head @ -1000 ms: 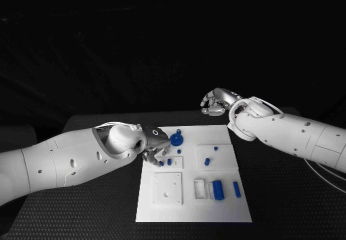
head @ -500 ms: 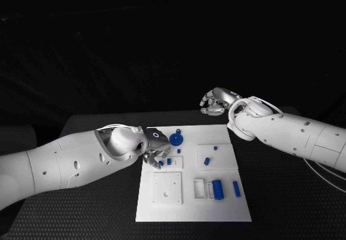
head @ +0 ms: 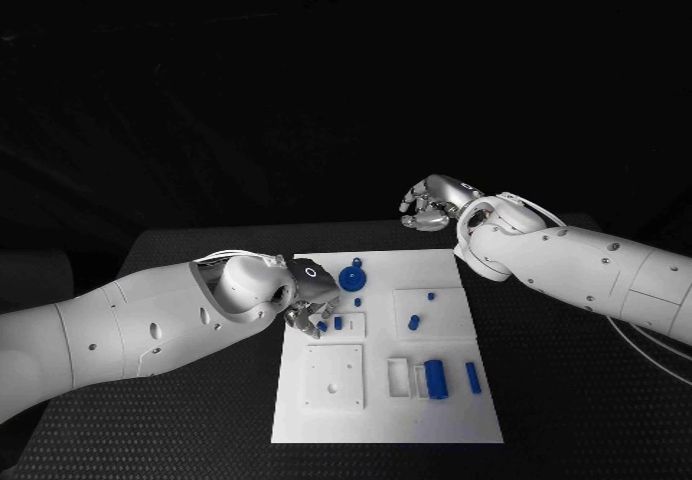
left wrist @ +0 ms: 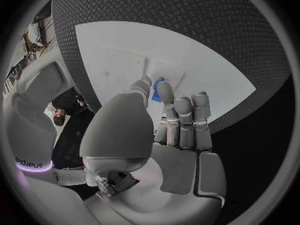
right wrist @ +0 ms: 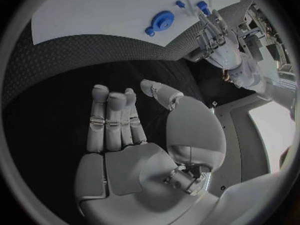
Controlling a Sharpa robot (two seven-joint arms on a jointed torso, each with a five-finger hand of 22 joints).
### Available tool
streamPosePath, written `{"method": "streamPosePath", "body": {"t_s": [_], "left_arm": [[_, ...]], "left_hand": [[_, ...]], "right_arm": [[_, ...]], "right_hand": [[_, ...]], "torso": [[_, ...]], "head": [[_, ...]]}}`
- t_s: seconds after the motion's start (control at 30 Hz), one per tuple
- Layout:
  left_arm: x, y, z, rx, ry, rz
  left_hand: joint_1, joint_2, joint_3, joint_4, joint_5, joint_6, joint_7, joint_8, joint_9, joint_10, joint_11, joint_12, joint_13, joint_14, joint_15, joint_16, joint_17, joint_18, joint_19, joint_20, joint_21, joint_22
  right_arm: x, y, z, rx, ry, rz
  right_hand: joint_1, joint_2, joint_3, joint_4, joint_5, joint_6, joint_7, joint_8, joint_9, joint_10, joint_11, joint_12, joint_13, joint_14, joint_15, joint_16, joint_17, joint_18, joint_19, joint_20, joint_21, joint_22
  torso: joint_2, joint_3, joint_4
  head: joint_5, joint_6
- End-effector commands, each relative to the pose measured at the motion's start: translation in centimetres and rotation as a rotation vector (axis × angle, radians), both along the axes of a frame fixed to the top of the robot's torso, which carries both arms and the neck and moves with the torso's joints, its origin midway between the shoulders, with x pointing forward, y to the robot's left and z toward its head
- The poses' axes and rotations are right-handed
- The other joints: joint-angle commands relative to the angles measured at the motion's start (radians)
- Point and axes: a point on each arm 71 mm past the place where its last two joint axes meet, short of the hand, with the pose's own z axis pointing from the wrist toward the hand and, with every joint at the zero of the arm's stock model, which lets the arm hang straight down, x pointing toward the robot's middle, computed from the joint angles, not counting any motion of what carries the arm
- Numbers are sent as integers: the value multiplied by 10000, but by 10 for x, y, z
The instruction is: Assemble the parts on the task board
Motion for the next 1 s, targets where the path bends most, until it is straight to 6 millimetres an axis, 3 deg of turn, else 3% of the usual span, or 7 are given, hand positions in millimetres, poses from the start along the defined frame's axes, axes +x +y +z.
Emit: {"method": "streamPosePath", "body": {"t_s": [0.03,0.63,1.0], "left_arm": [[-1,0,-3,139,218,-42],[0,0,-7,180,362,35],[0,0,-7,228,419,52]], "left_hand": [[31,161,-83,4,59,102,-1,42,-19,-24,22,-51,18,-36,30,-39,16,-57,-59,-1016,-58,185],[-113,675,-315,36,96,354,53,132,-41,-16,71,-81,58,-36,70,-49,36,-54,-76,-997,-72,182],[-584,1284,-399,38,265,620,87,214,-49,-29,101,-122,87,-50,95,-67,47,-26,-114,-981,-83,193]], "right_arm": [[0,2,0,-25,1,127],[0,2,0,-27,7,126],[-1,1,0,-28,3,121]], "right_hand": [[-41,39,-24,-17,27,8,81,-58,11,-27,40,33,-12,92,9,-42,9,139,55,-5,-56,14],[-41,42,-28,-18,29,9,80,-58,12,-26,39,40,-20,96,9,-44,15,139,60,-7,-60,20],[-40,45,-29,-19,30,14,79,-54,15,-25,38,45,-25,98,8,-46,18,139,62,-8,-62,23]], "torso": [[2,1,-3],[-2,10,-1],[-3,8,-4]], "head": [[-2,-3],[-20,-7],[-19,-5]]}}
